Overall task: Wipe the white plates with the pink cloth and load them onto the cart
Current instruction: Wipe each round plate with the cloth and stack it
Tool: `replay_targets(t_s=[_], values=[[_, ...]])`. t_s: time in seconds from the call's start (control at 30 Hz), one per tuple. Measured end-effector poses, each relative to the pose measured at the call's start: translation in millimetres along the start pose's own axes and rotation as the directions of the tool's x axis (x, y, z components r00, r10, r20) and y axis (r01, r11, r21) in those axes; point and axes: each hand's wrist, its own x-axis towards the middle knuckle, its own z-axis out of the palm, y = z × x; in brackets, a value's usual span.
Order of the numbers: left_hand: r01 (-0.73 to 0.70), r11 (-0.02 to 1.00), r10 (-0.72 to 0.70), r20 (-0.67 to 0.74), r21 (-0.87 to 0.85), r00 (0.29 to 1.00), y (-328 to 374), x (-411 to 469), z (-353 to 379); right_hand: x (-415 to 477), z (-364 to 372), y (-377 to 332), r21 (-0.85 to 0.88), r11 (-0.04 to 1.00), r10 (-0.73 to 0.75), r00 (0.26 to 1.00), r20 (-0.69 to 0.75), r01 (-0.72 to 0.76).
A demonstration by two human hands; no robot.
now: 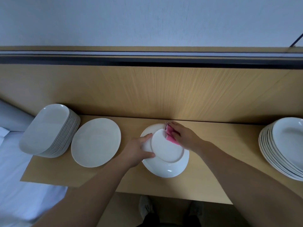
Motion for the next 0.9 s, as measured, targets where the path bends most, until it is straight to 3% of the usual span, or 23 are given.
replay_targets(t_s=[0.23, 0.33, 0.53, 0.9], values=[[0.046, 0.998, -0.047, -0.01, -0.031, 0.999, -12.6, -6.6, 9.7, -52.7, 27.4, 15.7, 0.086, 0.979, 0.199, 0.961, -0.194, -0.185], [0.043, 0.998, -0.044, 0.024, 0.035, 0.999, -20.2, -10.8, 14.1, -57.3, 27.5, 14.6, 0.094, 0.975, 0.216, 0.957, -0.195, -0.201], [0.091, 0.986, -0.073, 0.128, -0.143, 0.989, -19.7, -12.4, 5.1, -39.1, 1.2, 12.9, 0.099, 0.976, 0.203, 0.977, -0.067, -0.196], [0.015, 0.99, -0.001, 0.103, -0.137, 0.995, -10.0, -15.0, 12.6, -84.7, 38.7, 10.2, 0.221, 0.91, 0.4, 0.881, -0.251, -0.351]])
